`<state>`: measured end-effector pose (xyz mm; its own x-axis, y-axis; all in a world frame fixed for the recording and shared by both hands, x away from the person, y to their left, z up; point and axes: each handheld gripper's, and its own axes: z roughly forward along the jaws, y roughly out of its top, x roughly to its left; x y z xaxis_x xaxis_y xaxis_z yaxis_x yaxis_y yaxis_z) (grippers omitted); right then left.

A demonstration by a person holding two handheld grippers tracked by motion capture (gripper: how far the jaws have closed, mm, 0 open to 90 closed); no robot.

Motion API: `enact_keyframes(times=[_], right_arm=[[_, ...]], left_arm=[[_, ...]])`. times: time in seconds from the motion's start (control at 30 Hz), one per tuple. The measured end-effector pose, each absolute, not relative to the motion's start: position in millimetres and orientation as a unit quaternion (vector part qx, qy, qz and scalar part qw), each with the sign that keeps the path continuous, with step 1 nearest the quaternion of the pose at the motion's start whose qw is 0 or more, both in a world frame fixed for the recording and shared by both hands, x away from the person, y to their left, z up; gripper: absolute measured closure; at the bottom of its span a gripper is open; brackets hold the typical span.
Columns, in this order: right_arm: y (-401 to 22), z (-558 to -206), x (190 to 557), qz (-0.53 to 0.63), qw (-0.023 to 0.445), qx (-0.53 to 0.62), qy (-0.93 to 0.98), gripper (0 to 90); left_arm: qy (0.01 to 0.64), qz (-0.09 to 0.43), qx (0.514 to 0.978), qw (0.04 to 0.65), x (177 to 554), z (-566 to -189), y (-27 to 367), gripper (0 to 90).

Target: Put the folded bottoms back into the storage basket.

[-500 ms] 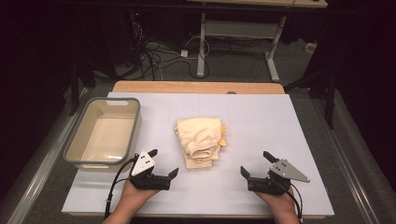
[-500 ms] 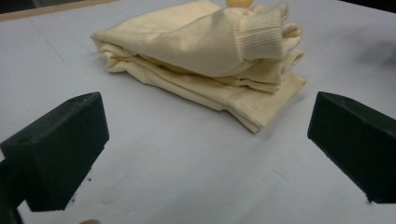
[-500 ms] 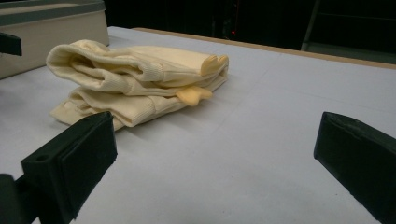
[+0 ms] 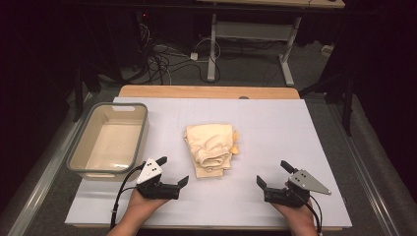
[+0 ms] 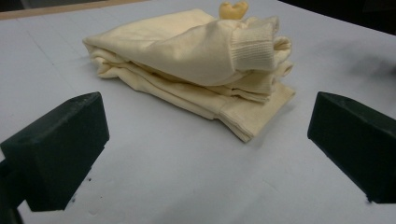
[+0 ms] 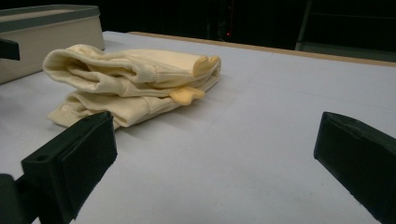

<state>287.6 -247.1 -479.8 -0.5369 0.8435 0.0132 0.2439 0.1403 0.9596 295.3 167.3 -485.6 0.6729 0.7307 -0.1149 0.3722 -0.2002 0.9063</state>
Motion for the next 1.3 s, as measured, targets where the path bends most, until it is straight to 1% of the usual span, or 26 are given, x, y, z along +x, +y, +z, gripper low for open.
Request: enact_keyframes(times=[0.63, 0.97, 1.1, 1.3], right_arm=[[-244, -480, 287, 0.515, 0.277, 0.377, 0.718, 0.3], [-243, -481, 287, 0.509, 0.273, 0.373, 0.726, 0.3], [-241, -481, 287, 0.511, 0.273, 0.364, 0.729, 0.3], [-239, -481, 286, 0.512, 0.271, 0.36, 0.731, 0.3]], left_arm=[[0.371, 0.164, 0.813, 0.417, 298, -491, 161, 0.0], [0.369, 0.149, 0.833, 0.385, 298, -493, 157, 0.0], [0.366, 0.134, 0.844, 0.368, 300, -494, 154, 0.0], [0.367, 0.122, 0.844, 0.37, 299, -492, 152, 0.6]])
